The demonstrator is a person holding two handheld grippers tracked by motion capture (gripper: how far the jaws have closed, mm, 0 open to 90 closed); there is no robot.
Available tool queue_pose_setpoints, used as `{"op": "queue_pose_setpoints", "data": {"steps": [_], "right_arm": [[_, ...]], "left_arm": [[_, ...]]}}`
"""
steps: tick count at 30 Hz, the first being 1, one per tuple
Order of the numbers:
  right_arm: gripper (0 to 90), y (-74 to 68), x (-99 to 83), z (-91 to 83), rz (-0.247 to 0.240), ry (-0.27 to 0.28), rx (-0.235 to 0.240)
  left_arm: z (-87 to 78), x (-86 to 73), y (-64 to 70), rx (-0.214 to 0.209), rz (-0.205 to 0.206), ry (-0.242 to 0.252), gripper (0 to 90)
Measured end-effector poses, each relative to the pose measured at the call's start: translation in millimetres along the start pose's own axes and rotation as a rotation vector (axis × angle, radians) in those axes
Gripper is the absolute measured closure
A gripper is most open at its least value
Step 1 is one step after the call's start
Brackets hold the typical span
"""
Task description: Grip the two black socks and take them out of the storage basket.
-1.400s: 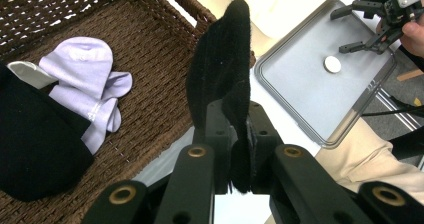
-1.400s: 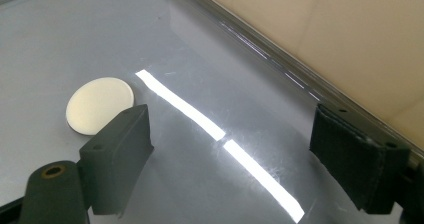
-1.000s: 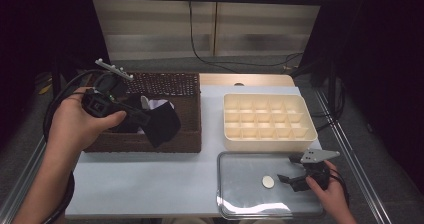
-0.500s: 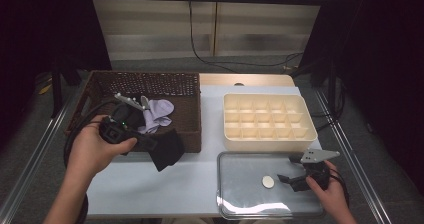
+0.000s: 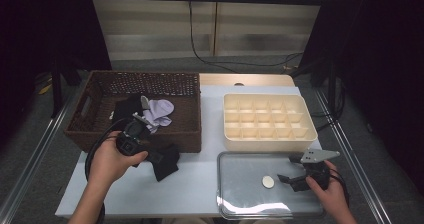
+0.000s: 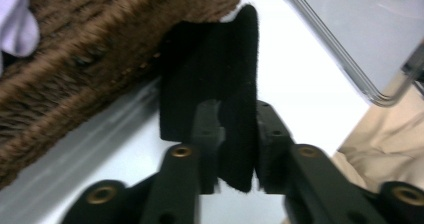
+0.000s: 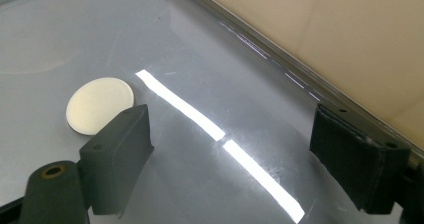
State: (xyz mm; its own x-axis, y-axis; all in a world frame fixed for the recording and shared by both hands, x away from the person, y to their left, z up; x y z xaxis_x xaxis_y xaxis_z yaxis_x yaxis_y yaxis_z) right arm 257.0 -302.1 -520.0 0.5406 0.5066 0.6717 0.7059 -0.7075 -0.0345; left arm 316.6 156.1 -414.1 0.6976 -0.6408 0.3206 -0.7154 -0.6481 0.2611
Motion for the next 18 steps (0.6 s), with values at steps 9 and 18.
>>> {"op": "queue_pose_setpoints", "data": {"steps": [9, 18], "right_arm": [[16.2, 0.0, 0.0, 0.0, 0.001, 0.0, 0.0], [16.2, 0.0, 0.0, 0.0, 0.0, 0.0, 0.0]], "left_arm": [[-35.9, 15.4, -10.7, 0.078, -0.007, 0.129, 47.3], [-46.7, 32.0, -42.1, 0.148, -0.036, 0.19, 43.7]]}}
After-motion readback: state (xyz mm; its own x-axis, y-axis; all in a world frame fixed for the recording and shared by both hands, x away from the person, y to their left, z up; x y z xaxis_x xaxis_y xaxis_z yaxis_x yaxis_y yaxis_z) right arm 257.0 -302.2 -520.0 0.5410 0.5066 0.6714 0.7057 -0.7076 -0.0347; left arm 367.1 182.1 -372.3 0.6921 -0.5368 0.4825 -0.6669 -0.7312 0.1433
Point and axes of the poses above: each handheld gripper's, and its own axes: z roughly forward along the jaws, x roughly out of its top, y roughly to its right, the point moved 5 cm from there along z, roughly forward along the jaws, and after that the axes turned 6 degrees about -y, right-handed, at the moved point
